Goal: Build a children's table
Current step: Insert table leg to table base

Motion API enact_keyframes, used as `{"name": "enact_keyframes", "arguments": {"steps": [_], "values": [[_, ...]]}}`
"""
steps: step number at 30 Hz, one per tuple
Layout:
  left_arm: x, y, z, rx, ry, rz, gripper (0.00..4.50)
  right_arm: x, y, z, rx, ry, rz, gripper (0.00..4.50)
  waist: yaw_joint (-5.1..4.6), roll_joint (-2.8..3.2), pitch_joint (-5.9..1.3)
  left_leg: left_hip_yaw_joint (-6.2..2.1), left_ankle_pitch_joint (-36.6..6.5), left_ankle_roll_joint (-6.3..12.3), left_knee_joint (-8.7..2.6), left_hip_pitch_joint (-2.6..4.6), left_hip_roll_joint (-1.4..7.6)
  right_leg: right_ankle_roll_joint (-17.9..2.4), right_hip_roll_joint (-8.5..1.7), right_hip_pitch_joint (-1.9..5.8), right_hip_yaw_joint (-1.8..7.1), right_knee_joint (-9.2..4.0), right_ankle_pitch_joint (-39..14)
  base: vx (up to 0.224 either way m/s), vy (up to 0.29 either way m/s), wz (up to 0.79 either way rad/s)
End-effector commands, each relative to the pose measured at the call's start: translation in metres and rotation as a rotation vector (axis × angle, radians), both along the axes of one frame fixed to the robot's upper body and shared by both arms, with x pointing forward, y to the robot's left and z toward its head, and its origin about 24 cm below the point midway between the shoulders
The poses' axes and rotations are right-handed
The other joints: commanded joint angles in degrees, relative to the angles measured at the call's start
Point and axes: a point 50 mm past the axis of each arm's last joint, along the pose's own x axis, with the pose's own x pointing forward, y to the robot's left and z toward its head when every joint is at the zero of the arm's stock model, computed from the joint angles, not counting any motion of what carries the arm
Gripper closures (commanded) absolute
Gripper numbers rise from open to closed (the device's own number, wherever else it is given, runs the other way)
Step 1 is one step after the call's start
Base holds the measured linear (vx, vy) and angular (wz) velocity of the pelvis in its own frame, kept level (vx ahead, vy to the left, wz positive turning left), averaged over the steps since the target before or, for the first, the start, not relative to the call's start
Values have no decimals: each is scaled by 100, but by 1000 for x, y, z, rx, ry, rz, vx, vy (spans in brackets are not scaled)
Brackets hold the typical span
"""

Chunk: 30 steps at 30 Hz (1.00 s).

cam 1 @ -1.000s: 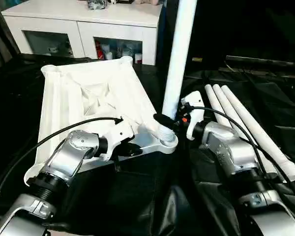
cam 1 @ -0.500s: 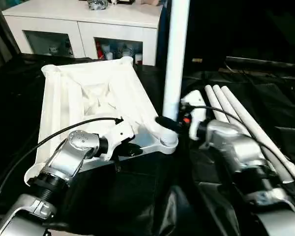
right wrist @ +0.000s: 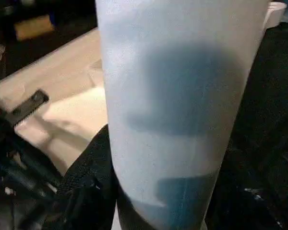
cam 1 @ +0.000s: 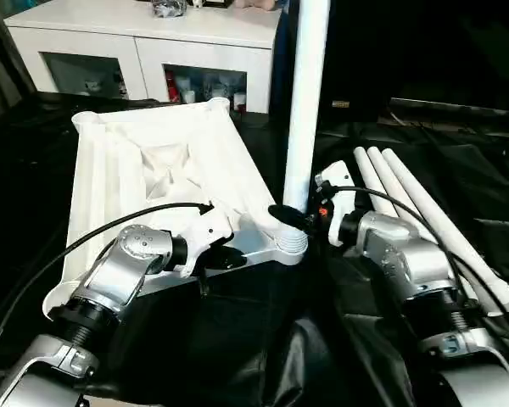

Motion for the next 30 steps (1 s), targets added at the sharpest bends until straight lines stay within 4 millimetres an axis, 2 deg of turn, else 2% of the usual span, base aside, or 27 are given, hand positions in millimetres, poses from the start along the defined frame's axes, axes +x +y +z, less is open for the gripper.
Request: {"name": "enact_keyframes", "arguments": {"steps": [1, 10, 11, 12, 14, 15, 18, 24, 30], "values": [[5, 4, 7, 9, -46, 25, 450, -3, -9, -13, 30, 49, -44, 259, 3, 25, -396, -137, -1119, -46, -465, 86, 345, -1007, -641, 249, 329, -521, -1668, 0, 0, 0], [7, 2, 9, -2, -73, 34, 450, -16, -28, -37, 188, 81, -158, 259, 25, 36, -412, -137, -1021, 19, -466, 73, 358, -1083, -654, 258, 322, -501, -1451, 0, 0, 0], [7, 1, 9, -3, -75, 34, 450, -18, -30, -39, 190, 82, -169, 259, 17, 34, -402, -134, -1072, 13, -469, 73, 355, -1090, -645, 253, 318, -512, -1510, 0, 0, 0], [7, 1, 9, -2, -78, 34, 450, -21, -32, -44, 183, 73, -179, 259, 21, 68, -395, -141, -1154, 0, -474, 77, 354, -1073, -651, 245, 315, -525, -1623, 0, 0, 0], [8, 1, 9, 1, -86, 32, 450, -26, -33, -50, 158, 50, -185, 259, 18, 56, -381, -143, -1286, -20, -485, 96, 360, -1026, -648, 226, 319, -555, -1816, 0, 0, 0], [9, 2, 10, 2, -89, 32, 450, -29, -33, -51, 129, 25, -178, 259, 20, 69, -383, -148, -1336, -31, -489, 104, 359, -1009, -647, 223, 320, -562, -1900, 0, 0, 0], [9, 2, 10, 9, -92, 29, 450, -32, -31, -50, 81, -9, -162, 260, 15, 64, -379, -160, -1348, -41, -514, 91, 365, -974, -635, 227, 318, -556, -1871, 0, 0, 0], [9, 2, 9, 29, -97, 17, 450, -30, -19, -35, -1, -79, -67, 260, 4, 73, -371, -167, -1449, -51, -520, 95, 362, -947, -636, 220, 331, -568, -1986, 0, 0, 0], [8, 2, 9, 41, -103, 1, 450, -27, -7, -29, -66, -42, 52, 260, -3, 37, -368, -155, -1404, -29, -510, 95, 348, -972, -635, 233, 338, -569, -1973, 0, 0, 0]]}}
